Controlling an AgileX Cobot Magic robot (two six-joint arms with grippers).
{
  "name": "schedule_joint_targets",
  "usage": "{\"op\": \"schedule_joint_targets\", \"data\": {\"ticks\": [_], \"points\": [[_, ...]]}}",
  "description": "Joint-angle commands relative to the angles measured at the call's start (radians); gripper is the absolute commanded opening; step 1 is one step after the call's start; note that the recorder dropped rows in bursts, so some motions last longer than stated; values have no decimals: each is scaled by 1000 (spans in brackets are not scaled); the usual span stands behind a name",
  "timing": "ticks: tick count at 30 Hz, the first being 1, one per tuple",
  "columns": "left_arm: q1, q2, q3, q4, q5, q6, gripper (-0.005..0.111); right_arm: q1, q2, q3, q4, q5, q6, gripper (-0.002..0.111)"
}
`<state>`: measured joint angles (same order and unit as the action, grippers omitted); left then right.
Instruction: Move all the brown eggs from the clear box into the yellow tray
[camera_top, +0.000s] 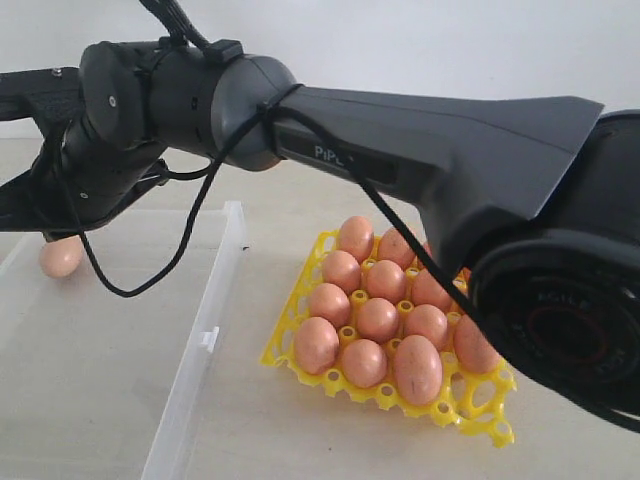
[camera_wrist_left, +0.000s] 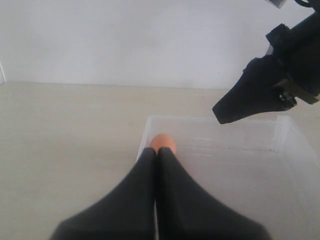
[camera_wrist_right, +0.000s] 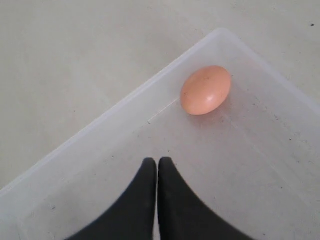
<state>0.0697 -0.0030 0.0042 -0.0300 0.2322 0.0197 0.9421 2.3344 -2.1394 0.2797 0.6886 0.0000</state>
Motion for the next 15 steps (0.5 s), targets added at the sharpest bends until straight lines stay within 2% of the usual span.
{"op": "schedule_joint_targets", "data": {"ticks": [1,3,4,6,15], "points": [[1,3,-4,-5,0,1,-4,-5,-6,-5,15,2,29,26],[1,3,-4,-5,0,1,-4,-5,-6,-5,18,0,46,48],[1,3,-4,-5,0,1,-4,-5,-6,-5,18,-11,57,62],[1,3,-4,-5,0,1,-4,-5,-6,-5,14,-36,56,73],[1,3,-4,-5,0,1,-4,-5,-9,-5,29,-157,86,75]]}}
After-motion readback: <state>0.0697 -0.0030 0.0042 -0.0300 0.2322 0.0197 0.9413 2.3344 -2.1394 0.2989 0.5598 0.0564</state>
